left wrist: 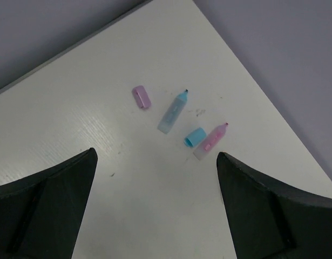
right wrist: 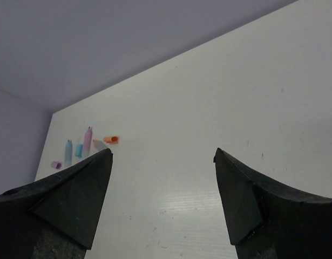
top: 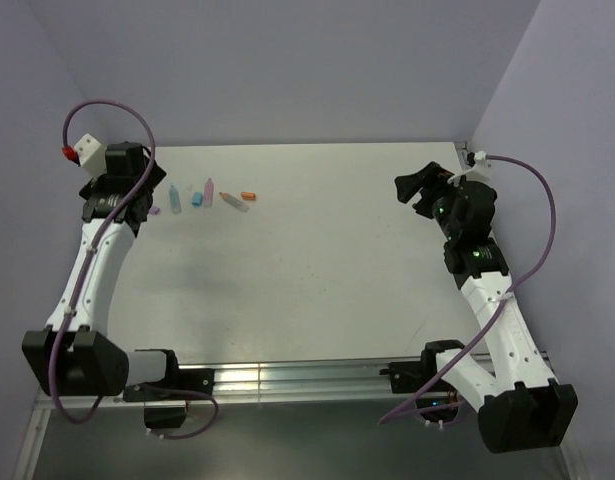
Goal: Insert the pens into the pen caps
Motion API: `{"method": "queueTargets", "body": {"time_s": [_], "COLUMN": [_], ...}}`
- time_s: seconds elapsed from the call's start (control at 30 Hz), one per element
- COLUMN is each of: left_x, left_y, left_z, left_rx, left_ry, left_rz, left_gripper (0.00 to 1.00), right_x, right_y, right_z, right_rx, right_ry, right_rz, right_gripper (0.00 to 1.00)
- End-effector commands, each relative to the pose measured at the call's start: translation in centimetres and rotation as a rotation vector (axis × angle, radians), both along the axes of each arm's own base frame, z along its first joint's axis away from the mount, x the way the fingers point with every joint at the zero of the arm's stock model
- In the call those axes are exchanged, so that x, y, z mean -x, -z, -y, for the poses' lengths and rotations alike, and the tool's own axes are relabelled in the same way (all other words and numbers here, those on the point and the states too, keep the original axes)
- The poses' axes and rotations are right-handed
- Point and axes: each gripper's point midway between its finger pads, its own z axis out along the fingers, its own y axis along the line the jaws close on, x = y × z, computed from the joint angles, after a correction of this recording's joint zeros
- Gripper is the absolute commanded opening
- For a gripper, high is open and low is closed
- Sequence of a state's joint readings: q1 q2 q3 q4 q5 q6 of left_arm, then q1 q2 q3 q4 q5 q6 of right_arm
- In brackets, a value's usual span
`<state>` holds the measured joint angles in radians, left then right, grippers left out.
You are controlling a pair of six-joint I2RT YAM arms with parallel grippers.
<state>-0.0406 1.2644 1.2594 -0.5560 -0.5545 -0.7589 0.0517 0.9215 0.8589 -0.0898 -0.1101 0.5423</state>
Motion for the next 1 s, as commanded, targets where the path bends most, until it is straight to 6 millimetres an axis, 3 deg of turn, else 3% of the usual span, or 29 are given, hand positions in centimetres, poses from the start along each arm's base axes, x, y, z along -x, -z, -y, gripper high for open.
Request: {"method": "queueTargets", "body": {"time_s": [0.0,0.13,0.23,0.43,0.63,0.87,0.97], "left_x": [-1.7,-5.4,-9.0,-14.0,-15.8,-17.5,-18.1], "left_y": [1.4,4.4,5.9,10.1,13.6,13.3,14.0], "left_z": [-3.2,-4.9,-4.8,-4.0,-2.9,0.1,1.1], "left_rx": [0.031,0.044,0.045,0.034,0.044,-0.001,0.01], "left_ry": [-0.151,-0.16,-0.057,0.074,0.173,0.329,0.368], "left_rz": [-0.021,-0.094,-0.125,-0.242,-0.316,-0.284,-0.302], "left_gripper": [0.98,0.93,0.88,0.76,0.68,0.68,0.69], "right_x": [-0.7,-0.8,-0.8,-1.3,-1.4,-1.7,-1.8], "right_y": [-2.6,-2.1,-1.7,-1.3,-1.5,-1.5,-1.2], "right_z": [-0.7,-0.6,-0.5,-0.7,-0.7,-0.8,-0.8], "right_rx": [-0.029,-0.024,-0.018,-0.022,-0.01,-0.009,-0.009], "right_ry": [-0.048,-0.041,-0.037,-0.052,-0.057,-0.065,-0.065], "right_rz": [0.054,0.04,0.039,0.028,0.022,0.016,0.005], "right_gripper": [0.84,0.81,0.81,0.8,0.8,0.79,0.79]}}
